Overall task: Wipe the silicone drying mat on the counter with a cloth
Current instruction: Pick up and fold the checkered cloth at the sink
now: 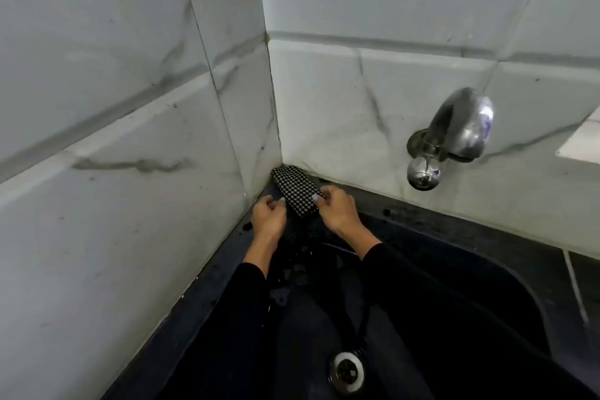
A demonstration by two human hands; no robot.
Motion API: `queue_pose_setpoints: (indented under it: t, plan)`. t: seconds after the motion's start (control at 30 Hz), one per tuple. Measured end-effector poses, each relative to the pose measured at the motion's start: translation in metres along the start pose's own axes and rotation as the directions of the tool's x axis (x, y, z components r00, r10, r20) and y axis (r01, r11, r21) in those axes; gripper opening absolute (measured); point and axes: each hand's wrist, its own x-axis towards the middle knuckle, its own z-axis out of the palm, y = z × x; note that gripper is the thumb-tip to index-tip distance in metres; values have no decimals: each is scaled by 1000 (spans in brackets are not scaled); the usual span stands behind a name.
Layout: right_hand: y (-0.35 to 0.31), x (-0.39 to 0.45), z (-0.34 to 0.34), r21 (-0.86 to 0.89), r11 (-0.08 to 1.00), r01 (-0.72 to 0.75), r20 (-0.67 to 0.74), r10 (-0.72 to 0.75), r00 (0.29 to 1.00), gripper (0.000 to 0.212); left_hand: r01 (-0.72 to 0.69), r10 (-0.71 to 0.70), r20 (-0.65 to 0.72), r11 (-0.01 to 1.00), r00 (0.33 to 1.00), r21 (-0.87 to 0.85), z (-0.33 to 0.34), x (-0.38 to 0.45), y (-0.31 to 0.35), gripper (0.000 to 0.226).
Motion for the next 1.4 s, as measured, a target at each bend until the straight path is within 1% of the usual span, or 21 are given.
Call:
queue_pose_setpoints:
  t: [0.17, 0.27, 0.33, 0.4, 0.53, 0.63, 0.7, 0.8, 0.87, 0.9, 0.97, 1.0, 1.03, 1.07, 1.1, 1.2, 1.27, 1.33, 1.4]
  plan:
    - [1, 24, 10, -25, 1000, -6, 19, 7, 1000, 46, -15, 16, -16, 999, 1000, 47, 14, 23, 3, 44]
    - [0, 31, 18, -63, 998, 13, 4, -13, 1000, 45, -11, 15, -37, 996, 999, 93, 22, 32, 6, 44]
    - [-1, 35, 25, -45, 999, 3, -9, -3, 1000, 44, 3, 3, -63, 995, 998, 100, 27, 37, 6, 42]
    - [-4, 35, 30, 14, 999, -32, -22, 33, 999, 44, 25, -20, -66, 996, 998, 80, 31, 41, 6, 38]
    - [-4, 29, 31, 163, 979, -125, -22, 131, 991, 44, 125, -125, 12, 991, 992, -47, 34, 41, 6, 27]
    - [0, 18, 29, 275, 940, -200, 2, 208, 978, 43, 185, -179, 50, 972, 983, -145, 34, 31, 14, 4]
    - [3, 10, 25, 363, 898, -247, 17, 259, 966, 42, 198, -188, 73, 966, 979, -164, 32, 19, 18, 10]
    - [6, -3, 13, 479, 815, -327, 66, 338, 939, 43, 213, -200, 79, 951, 976, -222, 26, -6, 22, 7]
    - [7, -14, 0, 547, 739, -393, 139, 383, 913, 52, 231, -214, 90, 933, 973, -275, 21, -26, 25, 6]
    - [8, -20, -5, 585, 691, -425, 186, 395, 899, 51, 243, -222, 103, 925, 970, -294, 19, -36, 25, 9]
    - [6, -40, -23, 659, 578, -482, 302, 385, 872, 33, 258, -224, 141, 916, 964, -308, 16, -59, 27, 14]
    - [7, -51, -31, 674, 535, -509, 352, 373, 858, 29, 260, -219, 162, 916, 962, -305, 15, -71, 28, 16]
    - [8, -62, -39, 680, 511, -526, 385, 361, 849, 29, 260, -212, 183, 917, 960, -302, 16, -84, 28, 17]
    - [9, -72, -44, 681, 508, -527, 397, 349, 849, 31, 259, -204, 203, 916, 958, -306, 16, -97, 29, 17]
    - [11, -84, -49, 694, 507, -511, 387, 336, 859, 31, 258, -193, 224, 914, 955, -314, 16, -111, 29, 17]
    - [20, -121, -65, 711, 558, -429, 305, 305, 902, 17, 245, -157, 262, 905, 952, -349, 18, -154, 26, 15]
    - [28, -149, -79, 742, 546, -388, 275, 280, 920, 16, 240, -145, 274, 903, 951, -356, 22, -180, 21, 16]
    - [39, -177, -93, 804, 478, -354, 260, 253, 932, 19, 256, -142, 310, 893, 940, -370, 29, -209, 17, 19]
    - [49, -205, -107, 864, 378, -333, 251, 249, 935, 23, 273, -135, 352, 884, 926, -379, 39, -241, 13, 19]
